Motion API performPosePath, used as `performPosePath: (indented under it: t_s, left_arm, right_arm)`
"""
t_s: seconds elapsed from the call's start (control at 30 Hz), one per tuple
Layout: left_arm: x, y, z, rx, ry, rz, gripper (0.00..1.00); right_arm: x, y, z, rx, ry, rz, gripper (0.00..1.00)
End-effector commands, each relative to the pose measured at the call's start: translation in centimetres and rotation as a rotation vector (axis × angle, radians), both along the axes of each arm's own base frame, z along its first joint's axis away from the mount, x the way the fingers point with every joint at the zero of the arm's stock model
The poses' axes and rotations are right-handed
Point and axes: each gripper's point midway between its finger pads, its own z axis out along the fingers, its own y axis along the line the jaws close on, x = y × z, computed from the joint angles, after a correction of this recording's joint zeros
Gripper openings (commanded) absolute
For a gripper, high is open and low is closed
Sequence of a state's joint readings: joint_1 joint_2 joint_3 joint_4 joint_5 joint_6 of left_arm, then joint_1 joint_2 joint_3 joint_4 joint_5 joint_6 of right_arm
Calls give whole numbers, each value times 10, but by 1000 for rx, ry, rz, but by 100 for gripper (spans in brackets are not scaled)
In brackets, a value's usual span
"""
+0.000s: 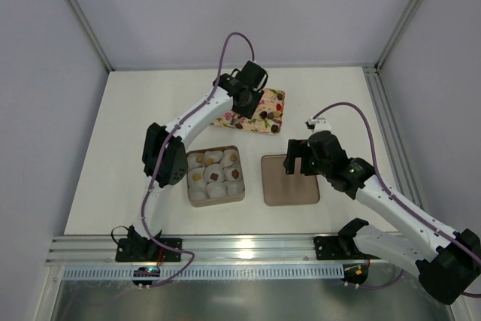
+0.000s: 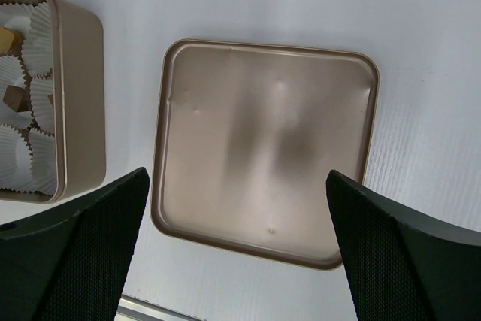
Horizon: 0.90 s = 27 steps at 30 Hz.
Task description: Pack the chocolate
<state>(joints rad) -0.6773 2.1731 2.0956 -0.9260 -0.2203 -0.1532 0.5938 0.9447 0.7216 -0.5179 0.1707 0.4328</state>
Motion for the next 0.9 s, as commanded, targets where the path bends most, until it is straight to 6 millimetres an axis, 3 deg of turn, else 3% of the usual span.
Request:
performPosePath:
  t_s: [0.0, 0.5, 0.87]
  left_arm:
    - [24, -6, 19, -27, -95, 6, 45]
    - [25, -8, 0, -9, -50, 2, 44]
    - [19, -2, 6, -13, -51, 4, 41]
  right_arm:
    - [1, -5, 5, -11, -22, -4, 100]
    - [0, -7, 5, -14, -26, -11, 100]
    - [2, -7, 5, -14, -24, -11, 100]
